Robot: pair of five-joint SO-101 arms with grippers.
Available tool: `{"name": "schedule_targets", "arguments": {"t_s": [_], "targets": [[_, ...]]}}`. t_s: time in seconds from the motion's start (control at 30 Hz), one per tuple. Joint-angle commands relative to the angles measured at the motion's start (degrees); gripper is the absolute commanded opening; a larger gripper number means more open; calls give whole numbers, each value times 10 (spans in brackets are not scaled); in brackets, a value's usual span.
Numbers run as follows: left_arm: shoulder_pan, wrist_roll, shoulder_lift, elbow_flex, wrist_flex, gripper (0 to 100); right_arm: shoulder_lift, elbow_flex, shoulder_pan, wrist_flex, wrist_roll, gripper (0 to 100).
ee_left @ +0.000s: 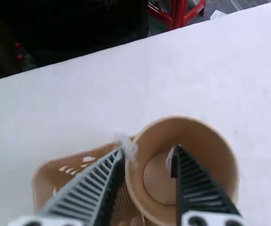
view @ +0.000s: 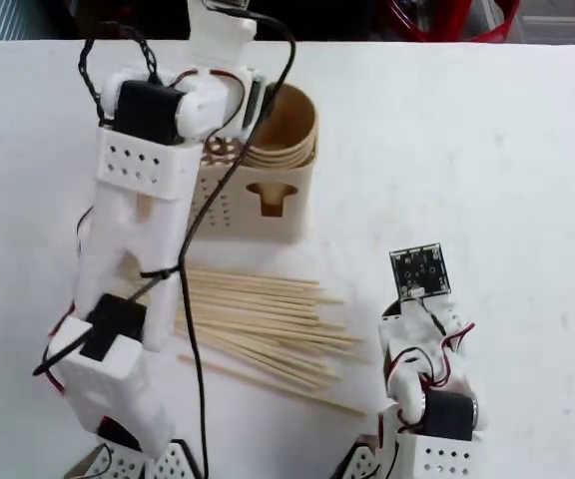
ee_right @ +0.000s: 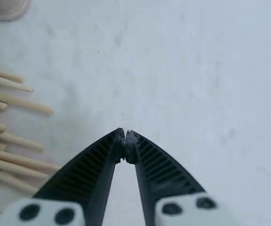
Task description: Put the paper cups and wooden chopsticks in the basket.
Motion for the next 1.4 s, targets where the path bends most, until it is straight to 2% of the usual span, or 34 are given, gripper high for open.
{"name": "schedule_targets", "arguments": {"t_s": [0.0, 0.13, 0.2, 0.4, 0.53, 0.67, 0.73, 0.87, 0.97, 1.03, 1.13, 1.37], "targets": [[-7, -8, -22, 36, 4, 181, -5, -2, -4, -1, 6, 22], [-7, -8, -26, 113, -24, 181, -5, -2, -4, -1, 6, 22], [-7, -8, -29, 105, -28, 181, -5, -1, -4, -1, 6, 22], [-25, -8, -66, -92, 51, 181, -5, -1, -4, -1, 6, 22], [-114, -8, -76, -182, 121, 178, -5, -1, -4, -1, 6, 22], [-258, -25, -74, -74, 109, 181, -5, -1, -4, -1, 6, 22], [-286, -122, -75, 6, 89, 187, -5, -1, -4, -1, 6, 22], [-292, -371, -75, 135, 84, 268, -5, -1, -4, -1, 6, 22], [-290, -597, -75, 222, 83, 313, -5, -1, -4, -1, 6, 22], [-289, -703, -75, 273, 77, 321, -5, -1, -4, -1, 6, 22], [-291, -765, -76, 316, 24, 321, -5, -1, -4, -1, 6, 22], [-277, -806, -74, 367, -20, 323, -5, -1, -4, -1, 6, 22]]}}
